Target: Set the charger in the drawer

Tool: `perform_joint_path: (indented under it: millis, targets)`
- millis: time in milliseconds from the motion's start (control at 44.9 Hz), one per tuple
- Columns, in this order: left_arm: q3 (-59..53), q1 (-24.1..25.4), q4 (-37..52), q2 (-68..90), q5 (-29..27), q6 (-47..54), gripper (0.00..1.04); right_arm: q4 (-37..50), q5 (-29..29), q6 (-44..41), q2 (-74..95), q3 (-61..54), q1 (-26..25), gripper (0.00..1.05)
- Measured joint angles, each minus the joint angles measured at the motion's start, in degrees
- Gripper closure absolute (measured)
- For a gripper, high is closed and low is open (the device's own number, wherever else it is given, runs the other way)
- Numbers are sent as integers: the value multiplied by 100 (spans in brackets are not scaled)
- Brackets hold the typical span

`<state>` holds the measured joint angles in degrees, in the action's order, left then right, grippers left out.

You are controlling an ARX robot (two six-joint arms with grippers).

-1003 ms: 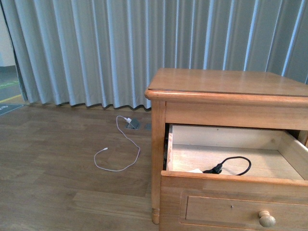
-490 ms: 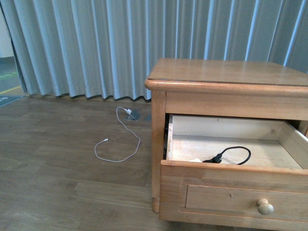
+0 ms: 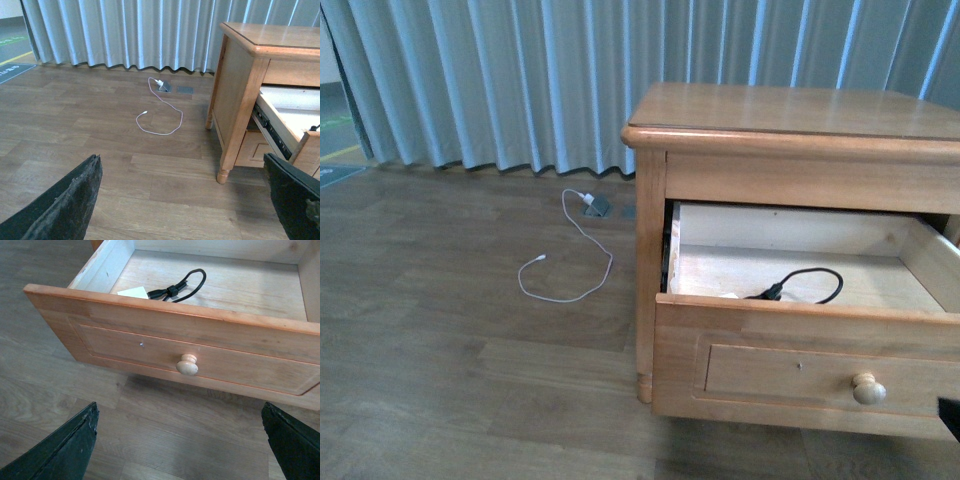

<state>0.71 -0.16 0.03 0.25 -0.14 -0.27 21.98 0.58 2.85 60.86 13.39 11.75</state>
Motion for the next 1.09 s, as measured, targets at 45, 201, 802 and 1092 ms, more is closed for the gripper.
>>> perform_joint_path:
  millis: [45, 201, 802, 1092]
  targets:
    - [0, 0, 0, 0, -2, 2, 6, 142, 0, 0, 304, 94, 33, 8]
    - [0, 2, 0, 0, 0, 2, 6, 669, 28, -35, 1429, 413, 170, 8]
    - [0, 0, 0, 0, 0, 0, 6, 1694, 476, -105, 4800, 2618, 136, 8]
    - [0, 2, 0, 0, 0, 2, 6, 1814, 767, -262, 5980, 4251, -26, 8]
